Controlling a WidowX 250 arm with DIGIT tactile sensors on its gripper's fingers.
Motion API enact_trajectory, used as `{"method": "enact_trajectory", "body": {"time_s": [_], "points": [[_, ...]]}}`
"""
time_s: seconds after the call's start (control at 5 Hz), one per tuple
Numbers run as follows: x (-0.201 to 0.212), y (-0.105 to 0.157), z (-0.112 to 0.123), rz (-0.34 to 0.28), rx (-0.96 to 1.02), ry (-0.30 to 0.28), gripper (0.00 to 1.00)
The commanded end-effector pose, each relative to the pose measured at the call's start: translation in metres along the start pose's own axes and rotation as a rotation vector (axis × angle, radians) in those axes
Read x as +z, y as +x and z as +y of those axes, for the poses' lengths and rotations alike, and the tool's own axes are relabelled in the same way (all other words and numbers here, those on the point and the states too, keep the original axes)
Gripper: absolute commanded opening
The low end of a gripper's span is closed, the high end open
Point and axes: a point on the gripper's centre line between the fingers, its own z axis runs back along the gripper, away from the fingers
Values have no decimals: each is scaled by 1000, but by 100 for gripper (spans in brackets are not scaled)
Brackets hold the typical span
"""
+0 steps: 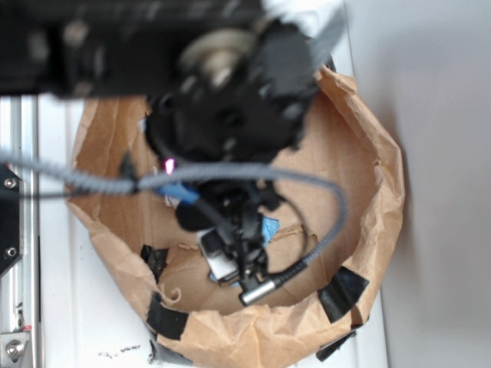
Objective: Grab the blue sponge.
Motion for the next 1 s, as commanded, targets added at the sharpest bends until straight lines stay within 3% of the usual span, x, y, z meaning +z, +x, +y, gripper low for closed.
{"method": "enact_trajectory", "body": {"time_s": [0.0, 0.2, 0.4, 0.8], "points": [[-43, -3, -24, -192, 60, -56, 100], [-59, 9, -42, -203, 94, -15, 100], [-67, 24, -55, -169, 19, 54, 100], [-67, 24, -55, -169, 19, 54, 100]]}}
